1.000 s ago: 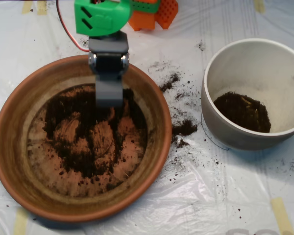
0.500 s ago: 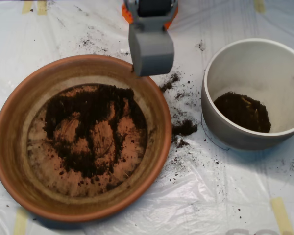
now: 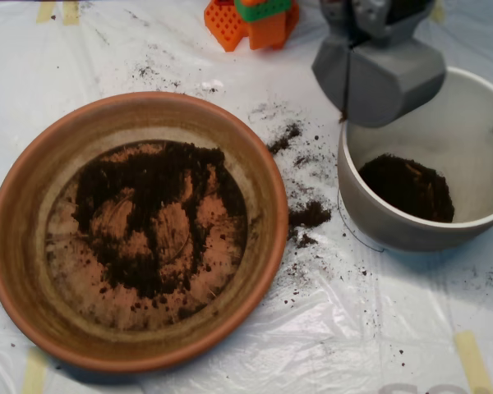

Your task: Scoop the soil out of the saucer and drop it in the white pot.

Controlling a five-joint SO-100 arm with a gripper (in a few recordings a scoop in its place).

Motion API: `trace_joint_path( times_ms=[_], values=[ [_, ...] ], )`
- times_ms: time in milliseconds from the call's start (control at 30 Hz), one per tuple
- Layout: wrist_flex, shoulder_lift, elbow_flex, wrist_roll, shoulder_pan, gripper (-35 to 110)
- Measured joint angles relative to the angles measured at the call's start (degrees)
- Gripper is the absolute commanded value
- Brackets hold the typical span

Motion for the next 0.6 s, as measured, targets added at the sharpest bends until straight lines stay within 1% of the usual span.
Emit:
trace_joint_path(
  times_ms=[67, 100, 133, 267, 300, 333, 433, 600],
  values=[
    [0.1, -0.4, -0.1, -1.1, -3.1, 2],
    [0.1, -0.4, -0.1, -1.6, -4.0, 11],
    [0.2, -0.4, -0.1, -1.6, -4.7, 15],
    [0.4, -1.3, -0.1, -1.8, -5.6, 27],
    [0.4, -1.6, -0.1, -1.9, -5.6, 35],
    [0.4, -1.7, 0.0, -1.9, -5.4, 38],
    [0.3, -1.7, 1.3, -1.9, -4.7, 42],
    [-1.3, -1.4, 6.2, -1.1, -4.7, 40]
  ],
)
